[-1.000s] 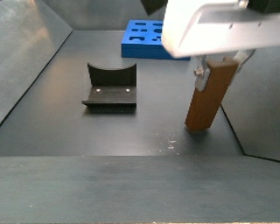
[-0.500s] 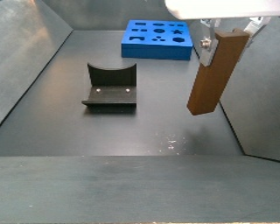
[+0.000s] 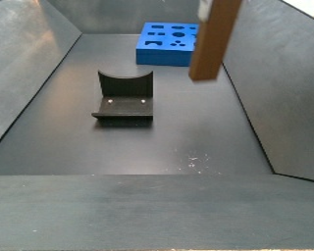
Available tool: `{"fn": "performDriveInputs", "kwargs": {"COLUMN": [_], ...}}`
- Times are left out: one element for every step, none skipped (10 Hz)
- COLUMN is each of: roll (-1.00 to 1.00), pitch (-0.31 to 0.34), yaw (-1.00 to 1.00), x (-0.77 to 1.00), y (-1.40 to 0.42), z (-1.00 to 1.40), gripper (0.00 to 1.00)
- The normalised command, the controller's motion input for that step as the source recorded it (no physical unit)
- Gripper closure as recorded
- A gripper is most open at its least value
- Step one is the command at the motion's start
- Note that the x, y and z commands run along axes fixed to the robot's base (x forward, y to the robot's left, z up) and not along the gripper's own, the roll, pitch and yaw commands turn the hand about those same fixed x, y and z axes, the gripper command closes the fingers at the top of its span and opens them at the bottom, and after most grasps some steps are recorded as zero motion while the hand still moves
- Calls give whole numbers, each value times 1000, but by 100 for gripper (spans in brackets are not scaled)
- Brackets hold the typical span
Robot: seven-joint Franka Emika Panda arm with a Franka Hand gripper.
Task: Pick up the arch object. Move up. Rotate the arch object. Move to above the board. Insert the arch object.
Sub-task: Rotate the arch object.
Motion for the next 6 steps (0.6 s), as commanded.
{"fn": "performDriveInputs", "kwargs": {"roll": [17,11,6,3,3,3], "pitch": [92,85,76,79,80,83], "yaw": [27,29,28,-1000,-1000,-1000], "x": [178,103,75,0,-11,1], "y": [-726,-411,-259,0,13,25], "z": [313,158,122,0,-16,-9], "gripper": [100,100,100,100,100,100]}}
